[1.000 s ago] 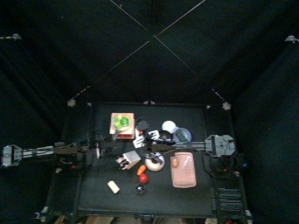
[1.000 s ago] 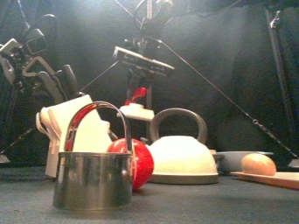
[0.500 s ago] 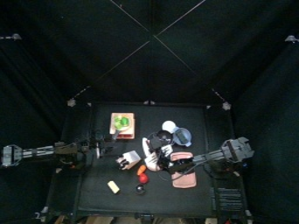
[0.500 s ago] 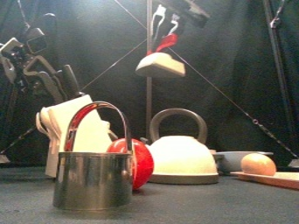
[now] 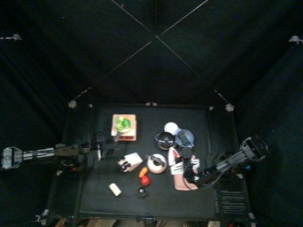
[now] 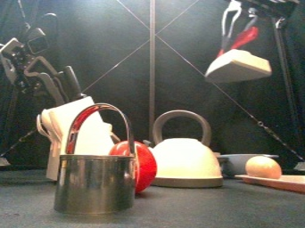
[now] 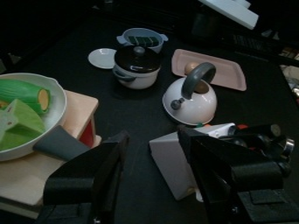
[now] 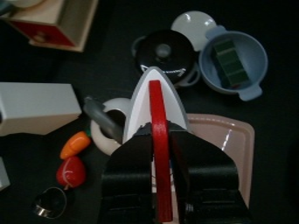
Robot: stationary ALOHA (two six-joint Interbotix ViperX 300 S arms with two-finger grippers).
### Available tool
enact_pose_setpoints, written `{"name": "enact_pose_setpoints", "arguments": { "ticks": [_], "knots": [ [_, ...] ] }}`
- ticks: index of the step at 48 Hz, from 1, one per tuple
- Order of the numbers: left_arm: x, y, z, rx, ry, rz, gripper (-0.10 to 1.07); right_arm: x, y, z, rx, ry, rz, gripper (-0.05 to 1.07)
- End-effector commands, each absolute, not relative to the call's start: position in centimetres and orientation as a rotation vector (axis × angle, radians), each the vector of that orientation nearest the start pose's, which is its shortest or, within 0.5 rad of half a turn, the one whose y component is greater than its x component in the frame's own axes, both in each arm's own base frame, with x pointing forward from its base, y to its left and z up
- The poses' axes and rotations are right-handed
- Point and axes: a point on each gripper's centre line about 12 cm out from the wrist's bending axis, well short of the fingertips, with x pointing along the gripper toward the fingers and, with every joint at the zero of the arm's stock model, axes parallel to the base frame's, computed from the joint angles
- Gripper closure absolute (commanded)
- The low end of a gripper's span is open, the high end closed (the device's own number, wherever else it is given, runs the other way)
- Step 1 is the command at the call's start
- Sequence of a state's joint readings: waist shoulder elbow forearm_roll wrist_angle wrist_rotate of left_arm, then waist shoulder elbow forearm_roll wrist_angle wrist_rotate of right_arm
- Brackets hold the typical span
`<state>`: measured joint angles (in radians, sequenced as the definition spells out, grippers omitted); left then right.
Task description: Place iron on plate
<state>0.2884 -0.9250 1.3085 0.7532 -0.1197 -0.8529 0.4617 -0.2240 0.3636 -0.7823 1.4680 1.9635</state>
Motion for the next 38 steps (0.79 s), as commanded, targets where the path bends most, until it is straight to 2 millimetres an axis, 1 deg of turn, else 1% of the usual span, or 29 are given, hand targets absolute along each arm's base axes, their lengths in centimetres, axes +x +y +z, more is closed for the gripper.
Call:
{"name": "enact_pose_setpoints", "arguments": {
  "ticks": [1,2,9,15,19,28,38],
  "knots": [
    [18.6,4.5,22.0,-0.148,0.25,0.215,0.11,27.4,4.6,30.7,0.779,0.531,-1.178,0.67],
    [18.7,4.5,22.1,-0.147,0.248,0.215,0.11,26.8,4.5,30.2,0.797,0.534,-1.189,0.67],
    [18.6,4.5,21.9,-0.15,0.255,0.218,0.11,24.3,4.5,28.3,0.892,0.565,-1.216,0.67],
    [18.6,4.5,21.8,-0.147,0.257,0.217,0.11,23.0,4.3,26.9,0.928,0.579,-1.234,0.67],
    [18.6,4.5,21.8,-0.147,0.257,0.217,0.11,22.7,4.5,26.0,0.944,0.607,-1.228,0.67],
    [18.6,4.5,21.8,-0.15,0.258,0.218,0.11,22.2,5.7,23.4,1.034,0.73,-1.16,0.67],
    [18.6,4.5,21.8,-0.147,0.257,0.217,0.11,22.0,6.0,21.5,1.071,0.772,-1.108,0.67]
  ]
}}
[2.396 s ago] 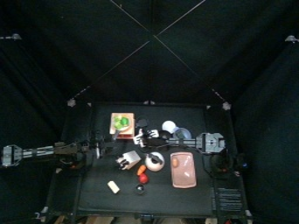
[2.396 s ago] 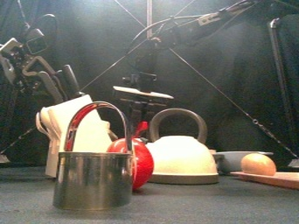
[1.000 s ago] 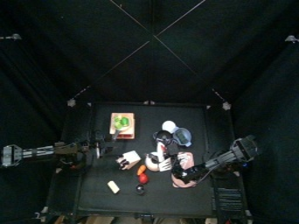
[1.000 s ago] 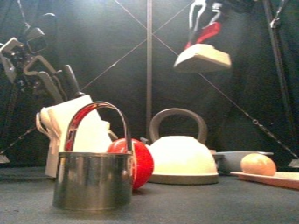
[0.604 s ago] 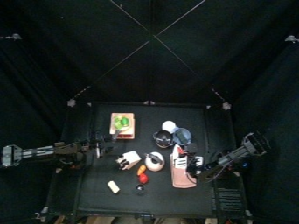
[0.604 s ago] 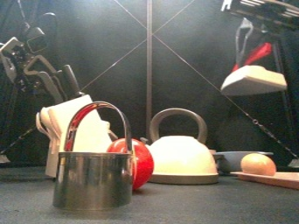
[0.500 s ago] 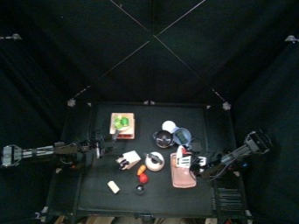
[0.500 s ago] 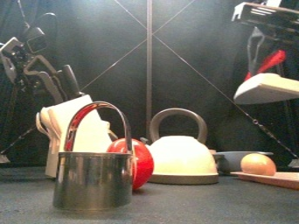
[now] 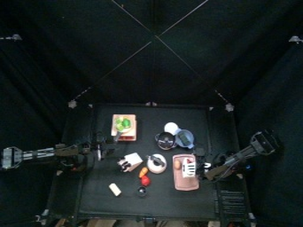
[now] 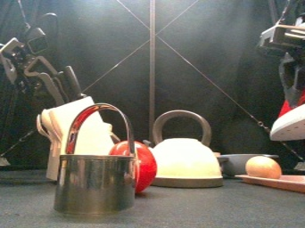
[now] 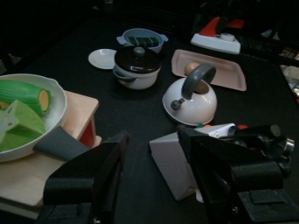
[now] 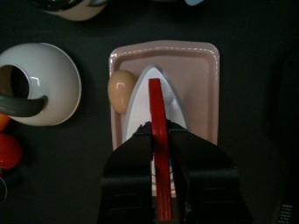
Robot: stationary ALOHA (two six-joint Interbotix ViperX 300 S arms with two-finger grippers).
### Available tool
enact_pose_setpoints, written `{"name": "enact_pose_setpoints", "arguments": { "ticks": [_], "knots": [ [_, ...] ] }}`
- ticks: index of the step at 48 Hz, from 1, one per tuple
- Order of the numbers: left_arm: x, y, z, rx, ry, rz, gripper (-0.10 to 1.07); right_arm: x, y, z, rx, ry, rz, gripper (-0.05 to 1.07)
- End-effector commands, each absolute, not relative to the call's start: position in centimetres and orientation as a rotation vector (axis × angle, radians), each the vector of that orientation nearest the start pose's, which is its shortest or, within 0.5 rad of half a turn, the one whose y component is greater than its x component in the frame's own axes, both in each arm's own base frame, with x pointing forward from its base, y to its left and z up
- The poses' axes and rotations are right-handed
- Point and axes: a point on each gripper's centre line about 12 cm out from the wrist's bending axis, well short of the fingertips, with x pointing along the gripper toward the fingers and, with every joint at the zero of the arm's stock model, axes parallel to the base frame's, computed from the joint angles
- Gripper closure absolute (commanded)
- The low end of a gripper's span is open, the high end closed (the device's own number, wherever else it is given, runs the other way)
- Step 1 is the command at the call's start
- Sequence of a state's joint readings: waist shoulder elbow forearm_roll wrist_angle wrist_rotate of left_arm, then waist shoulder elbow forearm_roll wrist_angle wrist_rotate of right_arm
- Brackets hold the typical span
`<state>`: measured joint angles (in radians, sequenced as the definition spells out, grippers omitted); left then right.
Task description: Place iron on plate
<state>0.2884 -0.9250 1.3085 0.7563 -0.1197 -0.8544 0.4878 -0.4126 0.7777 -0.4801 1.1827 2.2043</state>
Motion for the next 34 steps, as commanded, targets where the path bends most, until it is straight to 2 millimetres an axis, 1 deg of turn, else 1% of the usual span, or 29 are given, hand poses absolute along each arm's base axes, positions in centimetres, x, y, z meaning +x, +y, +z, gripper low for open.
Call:
{"name": "enact_pose_setpoints", "arguments": {
  "ticks": [1,10,17,34],
  "knots": [
    [18.6,4.5,21.7,-0.149,0.258,0.218,0.11,22.0,6.1,21.3,1.074,0.775,-1.101,0.67],
    [18.5,4.6,21.7,-0.148,0.258,0.22,0.11,22.1,6.0,19.8,1.118,0.79,-1.054,0.67],
    [18.5,4.6,21.7,-0.149,0.258,0.222,0.11,22.3,5.8,19.1,1.15,0.79,-1.023,0.67],
    [18.5,4.6,21.7,-0.151,0.259,0.224,0.11,21.8,5.5,18.2,1.155,0.806,-1.043,0.66]
  ]
}}
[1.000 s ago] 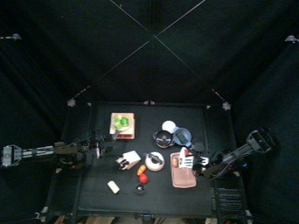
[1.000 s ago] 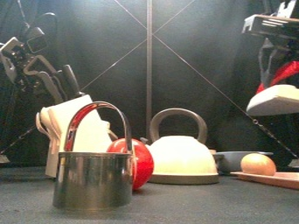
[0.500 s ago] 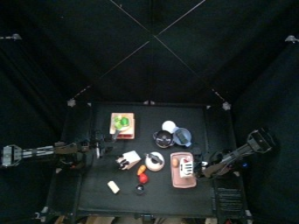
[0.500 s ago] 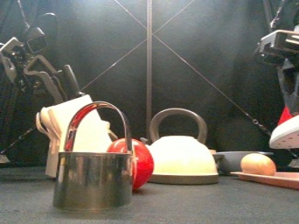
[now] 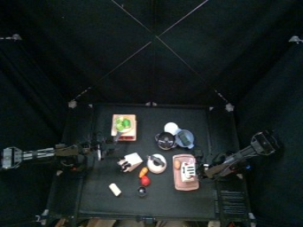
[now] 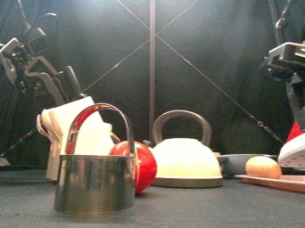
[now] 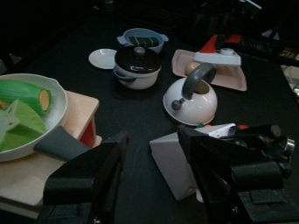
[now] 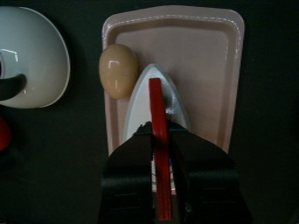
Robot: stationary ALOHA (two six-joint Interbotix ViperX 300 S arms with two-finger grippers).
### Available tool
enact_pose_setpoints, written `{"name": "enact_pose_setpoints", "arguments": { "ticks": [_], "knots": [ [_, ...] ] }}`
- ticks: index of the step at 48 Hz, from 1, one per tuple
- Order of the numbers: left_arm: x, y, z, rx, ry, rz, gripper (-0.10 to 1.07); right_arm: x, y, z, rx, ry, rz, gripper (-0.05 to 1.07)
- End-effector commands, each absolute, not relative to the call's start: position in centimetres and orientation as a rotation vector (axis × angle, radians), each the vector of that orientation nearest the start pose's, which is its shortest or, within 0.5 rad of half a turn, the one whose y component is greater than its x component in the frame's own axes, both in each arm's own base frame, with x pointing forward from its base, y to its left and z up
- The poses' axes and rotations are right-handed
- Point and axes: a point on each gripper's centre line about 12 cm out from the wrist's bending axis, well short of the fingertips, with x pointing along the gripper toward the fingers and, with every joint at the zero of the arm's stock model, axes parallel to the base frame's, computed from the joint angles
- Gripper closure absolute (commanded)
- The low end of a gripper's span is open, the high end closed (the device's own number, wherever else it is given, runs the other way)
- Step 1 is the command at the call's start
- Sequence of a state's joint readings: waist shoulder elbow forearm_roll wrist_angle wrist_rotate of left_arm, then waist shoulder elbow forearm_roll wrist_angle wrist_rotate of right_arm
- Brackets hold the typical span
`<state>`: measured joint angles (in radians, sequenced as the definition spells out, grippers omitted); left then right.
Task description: Place iron on plate
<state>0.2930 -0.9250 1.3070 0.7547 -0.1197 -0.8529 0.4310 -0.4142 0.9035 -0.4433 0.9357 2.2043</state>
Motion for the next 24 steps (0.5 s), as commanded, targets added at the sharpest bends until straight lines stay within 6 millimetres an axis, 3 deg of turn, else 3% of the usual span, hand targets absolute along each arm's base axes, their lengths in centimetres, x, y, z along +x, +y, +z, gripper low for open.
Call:
{"name": "enact_pose_setpoints", "arguments": {
  "ticks": [1,24],
  "knots": [
    [18.5,4.6,21.69,-0.15,0.259,0.224,0.11,21.75,5.45,18.15,1.155,0.806,-1.043,0.66],
    [18.46,4.59,21.57,-0.15,0.262,0.224,0.11,21.65,4.89,17.83,1.163,0.801,-1.068,0.63]
  ]
}}
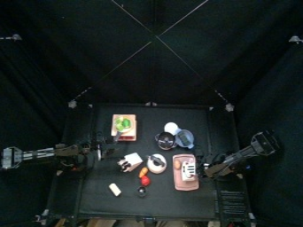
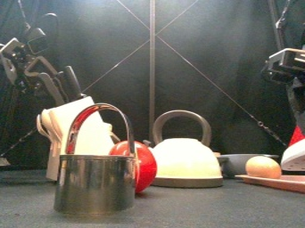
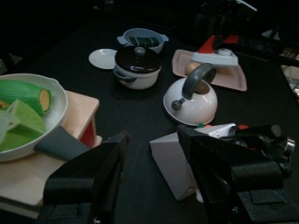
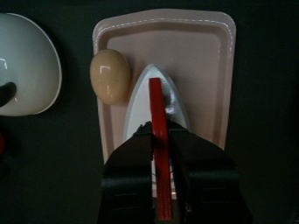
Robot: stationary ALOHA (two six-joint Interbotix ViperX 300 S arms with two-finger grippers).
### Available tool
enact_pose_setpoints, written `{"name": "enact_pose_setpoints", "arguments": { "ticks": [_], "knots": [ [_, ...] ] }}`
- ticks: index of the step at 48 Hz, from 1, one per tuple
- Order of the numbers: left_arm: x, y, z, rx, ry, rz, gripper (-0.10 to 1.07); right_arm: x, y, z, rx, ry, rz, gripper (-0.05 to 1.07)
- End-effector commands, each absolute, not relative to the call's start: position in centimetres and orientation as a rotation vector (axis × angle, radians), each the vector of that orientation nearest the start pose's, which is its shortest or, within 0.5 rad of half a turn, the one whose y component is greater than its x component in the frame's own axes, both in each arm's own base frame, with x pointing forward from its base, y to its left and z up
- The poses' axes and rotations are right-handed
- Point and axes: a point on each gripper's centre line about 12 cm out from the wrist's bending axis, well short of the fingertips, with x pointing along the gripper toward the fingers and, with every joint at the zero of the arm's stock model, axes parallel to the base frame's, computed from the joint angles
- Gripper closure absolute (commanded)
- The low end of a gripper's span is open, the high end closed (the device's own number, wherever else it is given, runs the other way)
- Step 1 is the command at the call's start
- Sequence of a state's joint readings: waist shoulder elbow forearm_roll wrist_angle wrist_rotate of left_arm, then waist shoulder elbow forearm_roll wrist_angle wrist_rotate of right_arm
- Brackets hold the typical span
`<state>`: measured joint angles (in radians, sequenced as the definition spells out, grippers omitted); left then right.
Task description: Place iron on plate
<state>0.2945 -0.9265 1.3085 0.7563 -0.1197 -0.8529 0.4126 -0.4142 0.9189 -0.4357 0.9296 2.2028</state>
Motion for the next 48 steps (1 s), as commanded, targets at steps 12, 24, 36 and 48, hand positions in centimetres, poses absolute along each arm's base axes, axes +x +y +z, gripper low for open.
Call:
{"name": "enact_pose_setpoints", "arguments": {
  "ticks": [12,24,36,48],
  "knots": [
    [18.47,4.56,21.57,-0.15,0.262,0.222,0.11,21.64,4.85,17.82,1.168,0.802,-1.072,0.51],
    [18.47,4.56,21.57,-0.15,0.262,0.222,0.11,21.7,4.69,17.8,1.166,0.797,-1.077,0.41],
    [18.45,4.56,21.51,-0.15,0.264,0.222,0.11,21.77,4.76,17.83,1.177,0.799,-1.073,0.38],
    [18.47,4.56,21.57,-0.15,0.262,0.222,0.11,21.92,4.87,17.87,1.181,0.796,-1.056,0.38]
  ]
}}
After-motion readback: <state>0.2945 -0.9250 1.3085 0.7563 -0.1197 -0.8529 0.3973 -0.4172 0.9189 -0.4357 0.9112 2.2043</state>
